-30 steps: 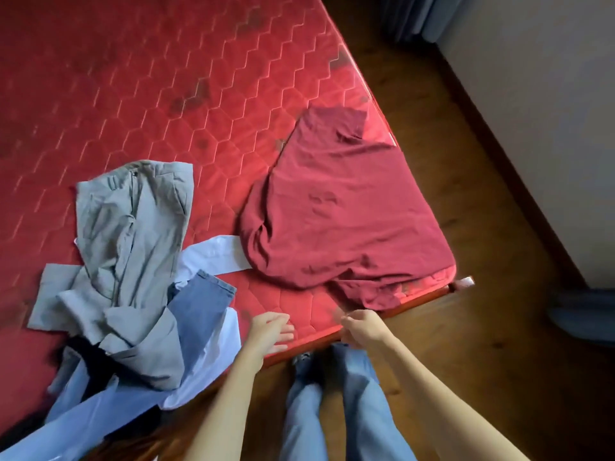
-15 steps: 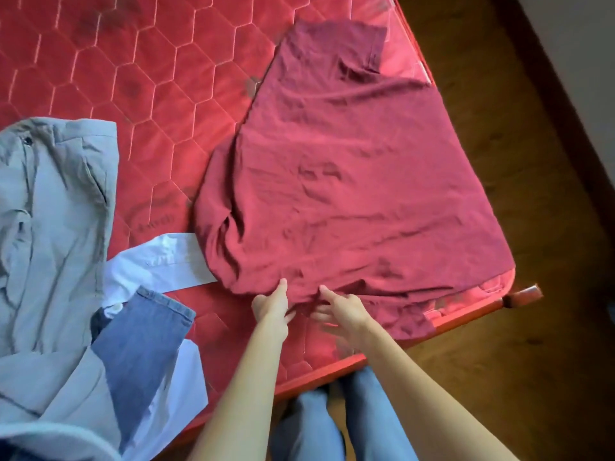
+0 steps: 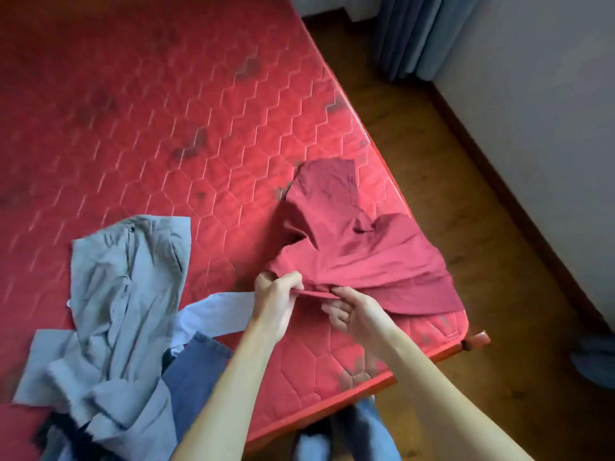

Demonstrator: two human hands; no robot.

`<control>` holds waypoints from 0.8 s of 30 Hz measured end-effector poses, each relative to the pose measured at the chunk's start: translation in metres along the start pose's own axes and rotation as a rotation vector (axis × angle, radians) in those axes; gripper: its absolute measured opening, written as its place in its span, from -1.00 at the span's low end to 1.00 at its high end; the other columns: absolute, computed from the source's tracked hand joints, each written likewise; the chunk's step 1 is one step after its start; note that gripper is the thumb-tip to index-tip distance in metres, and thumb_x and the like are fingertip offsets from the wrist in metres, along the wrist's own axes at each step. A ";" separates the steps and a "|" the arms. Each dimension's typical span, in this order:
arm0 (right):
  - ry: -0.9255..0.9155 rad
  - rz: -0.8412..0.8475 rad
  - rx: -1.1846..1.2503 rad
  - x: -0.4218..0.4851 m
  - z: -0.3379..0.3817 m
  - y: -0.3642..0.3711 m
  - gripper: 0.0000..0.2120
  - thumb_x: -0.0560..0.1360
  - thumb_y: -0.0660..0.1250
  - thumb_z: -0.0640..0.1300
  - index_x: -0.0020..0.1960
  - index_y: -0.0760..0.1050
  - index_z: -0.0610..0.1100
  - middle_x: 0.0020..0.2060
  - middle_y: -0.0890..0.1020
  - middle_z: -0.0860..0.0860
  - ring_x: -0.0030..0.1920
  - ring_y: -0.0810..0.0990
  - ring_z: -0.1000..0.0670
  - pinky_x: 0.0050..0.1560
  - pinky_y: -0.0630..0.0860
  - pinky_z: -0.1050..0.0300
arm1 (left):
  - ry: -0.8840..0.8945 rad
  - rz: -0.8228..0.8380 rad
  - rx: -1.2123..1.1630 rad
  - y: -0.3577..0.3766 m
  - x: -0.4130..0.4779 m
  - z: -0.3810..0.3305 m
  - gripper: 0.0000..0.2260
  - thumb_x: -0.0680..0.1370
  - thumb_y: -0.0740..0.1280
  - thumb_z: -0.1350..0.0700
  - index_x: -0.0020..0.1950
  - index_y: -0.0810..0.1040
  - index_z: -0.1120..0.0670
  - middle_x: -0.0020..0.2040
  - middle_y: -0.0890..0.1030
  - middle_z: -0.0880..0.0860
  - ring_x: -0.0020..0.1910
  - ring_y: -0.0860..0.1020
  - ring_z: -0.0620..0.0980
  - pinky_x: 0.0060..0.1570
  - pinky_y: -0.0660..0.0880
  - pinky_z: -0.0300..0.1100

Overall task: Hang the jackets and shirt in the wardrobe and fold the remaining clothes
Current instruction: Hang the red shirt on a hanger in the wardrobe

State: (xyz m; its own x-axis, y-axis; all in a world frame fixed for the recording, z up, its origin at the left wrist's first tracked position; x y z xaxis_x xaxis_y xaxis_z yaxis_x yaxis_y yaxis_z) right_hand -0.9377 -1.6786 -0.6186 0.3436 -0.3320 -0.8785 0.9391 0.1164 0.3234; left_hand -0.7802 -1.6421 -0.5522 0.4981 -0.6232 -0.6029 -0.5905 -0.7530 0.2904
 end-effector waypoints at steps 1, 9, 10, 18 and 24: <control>-0.033 0.018 -0.047 -0.019 0.012 0.010 -0.89 0.60 0.25 -0.21 -0.04 0.54 -0.17 -0.33 0.68 -0.11 -0.30 0.70 -0.01 -0.36 0.56 0.24 | 0.022 0.054 0.012 0.012 -0.012 -0.026 -0.78 0.23 0.29 0.36 -0.45 0.41 0.04 -0.44 0.35 -0.02 -0.42 0.34 -0.10 -0.38 0.33 -0.24; -0.564 0.058 0.022 -0.194 0.158 0.073 -0.77 0.56 0.27 -0.27 -0.23 0.57 -0.10 -0.21 0.57 -0.06 -0.19 0.62 0.03 -0.02 0.61 0.13 | 0.397 0.302 0.199 0.081 -0.117 -0.211 -0.42 0.25 0.14 0.35 0.15 0.62 -0.03 -0.17 0.38 0.10 -0.29 0.29 -0.04 -0.30 0.23 -0.16; -0.646 0.060 0.016 -0.220 0.174 0.078 -0.74 0.52 0.30 -0.29 -0.29 0.61 -0.08 -0.24 0.59 -0.05 -0.19 0.62 0.05 0.00 0.60 0.13 | 0.451 0.281 0.210 0.084 -0.130 -0.229 -0.37 0.25 0.13 0.35 0.20 0.61 -0.10 -0.18 0.37 0.08 -0.30 0.28 -0.05 -0.30 0.22 -0.15; -1.178 0.250 -0.446 -0.407 0.201 0.158 -0.39 0.36 0.59 -0.21 0.36 0.47 -0.02 0.06 0.70 0.14 0.10 0.66 0.13 0.14 0.56 0.23 | 0.601 0.370 0.063 0.114 -0.265 -0.330 -0.32 0.39 0.04 0.50 0.40 0.50 0.05 -0.18 0.54 0.05 -0.29 0.49 -0.09 -0.22 0.58 -0.20; -1.539 0.125 -0.777 -0.487 0.172 0.215 -0.39 0.37 0.54 -0.19 0.36 0.44 0.03 0.09 0.65 0.12 0.07 0.63 0.18 0.14 0.58 0.12 | 0.800 0.369 0.207 0.109 -0.357 -0.358 -0.36 0.50 0.03 0.53 0.43 0.46 0.01 0.14 0.62 0.16 0.01 0.65 -0.03 0.01 0.59 -0.17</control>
State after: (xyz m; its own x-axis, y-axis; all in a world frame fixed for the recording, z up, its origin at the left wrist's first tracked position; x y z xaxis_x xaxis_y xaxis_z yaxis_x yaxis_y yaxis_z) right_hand -0.9042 -1.6533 -0.0612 0.5241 -0.7512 0.4013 0.8510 0.4440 -0.2804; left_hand -0.7953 -1.5777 -0.0388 0.5017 -0.8364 0.2207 -0.8639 -0.4714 0.1772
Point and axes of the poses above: each hand's wrist, its own x-axis towards the middle knuckle, its own y-axis out of the palm, z = x × y, the point moved 10 cm from there along x, towards the middle knuckle
